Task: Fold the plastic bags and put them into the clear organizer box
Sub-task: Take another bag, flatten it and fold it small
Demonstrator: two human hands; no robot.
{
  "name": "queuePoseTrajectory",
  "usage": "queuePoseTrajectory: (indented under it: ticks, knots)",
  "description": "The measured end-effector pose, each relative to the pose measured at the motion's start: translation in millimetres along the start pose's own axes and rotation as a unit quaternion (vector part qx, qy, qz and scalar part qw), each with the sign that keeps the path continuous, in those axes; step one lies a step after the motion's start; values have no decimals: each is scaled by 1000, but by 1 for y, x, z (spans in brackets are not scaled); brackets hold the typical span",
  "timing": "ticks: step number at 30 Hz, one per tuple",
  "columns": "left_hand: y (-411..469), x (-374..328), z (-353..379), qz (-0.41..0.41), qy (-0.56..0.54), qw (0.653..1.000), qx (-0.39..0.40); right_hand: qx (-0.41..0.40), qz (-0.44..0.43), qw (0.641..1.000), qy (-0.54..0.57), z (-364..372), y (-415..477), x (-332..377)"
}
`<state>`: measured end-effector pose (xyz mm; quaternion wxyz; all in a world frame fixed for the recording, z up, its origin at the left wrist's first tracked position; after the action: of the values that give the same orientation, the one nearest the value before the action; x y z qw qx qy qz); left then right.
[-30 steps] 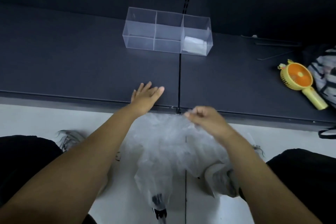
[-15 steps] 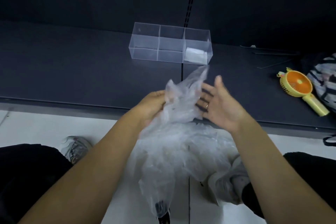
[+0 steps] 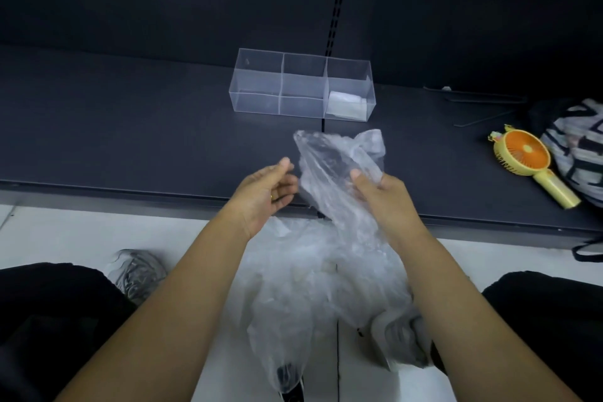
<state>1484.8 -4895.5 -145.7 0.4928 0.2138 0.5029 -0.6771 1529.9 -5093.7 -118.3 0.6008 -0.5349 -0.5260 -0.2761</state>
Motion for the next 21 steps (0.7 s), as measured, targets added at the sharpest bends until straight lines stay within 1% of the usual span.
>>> queuePoseTrajectory:
  ticks: [1,2,4,5,6,7,8,10,12,13,14,15,16,17,18,19,20,21]
  knots:
    - [-1,-2,2,0,42,999,25,-4,33,998,52,2,-1,0]
    - [-4,-3,8,-4,96,992,83,-9,75,991,110,4,-1,-1]
    - [-12,-1,24,-20,169,962,213,0,146,959,244,9,-3,-2]
    - [-17,0,33,-27,185,949,254,12,166,938,303,12,-4,-2]
    - [-20,2,41,-32,199,942,269,13,181,922,341,13,-3,-3]
    - [-20,3,47,-33,209,942,258,5,196,911,363,13,-4,-3]
    - [-19,3,50,-27,216,950,225,-1,209,900,381,13,-5,-2]
    - [-14,0,47,-7,213,969,127,-29,217,886,410,6,-2,-3]
    - [-9,-3,35,-5,179,983,48,-65,209,874,434,-3,-1,-2]
    - [-8,-5,29,-6,147,989,23,-86,205,886,406,-10,1,-4]
    - [-7,-7,23,-3,122,993,6,-109,196,911,347,-18,2,-6]
    - [-7,-10,18,2,111,994,-3,-117,179,941,262,-27,3,-7]
    - [-8,-12,14,5,111,994,-3,-95,155,969,169,-35,5,-7]
    - [-8,-14,12,5,111,994,4,-40,104,990,84,-40,6,-4]
    - [-9,-16,11,2,109,994,17,47,45,998,27,-38,5,2]
    - [-11,-17,11,0,106,994,31,127,7,991,-30,-32,4,6]
    - [-12,-18,12,-4,105,993,45,177,-14,979,-101,-27,6,9]
    - [-14,-18,13,-10,105,993,58,187,-34,966,-172,-22,9,10]
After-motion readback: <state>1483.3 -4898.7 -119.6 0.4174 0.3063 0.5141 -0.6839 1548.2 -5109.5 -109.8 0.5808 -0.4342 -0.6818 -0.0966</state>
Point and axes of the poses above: each hand's wrist, its own y-axis towards the middle knuckle, its own z-axis out of the palm, x = y × z, the point moved 3 cm from there along y, towards the middle knuckle, and after that the axes turned 9 degrees about x, right-handed, at the moved point
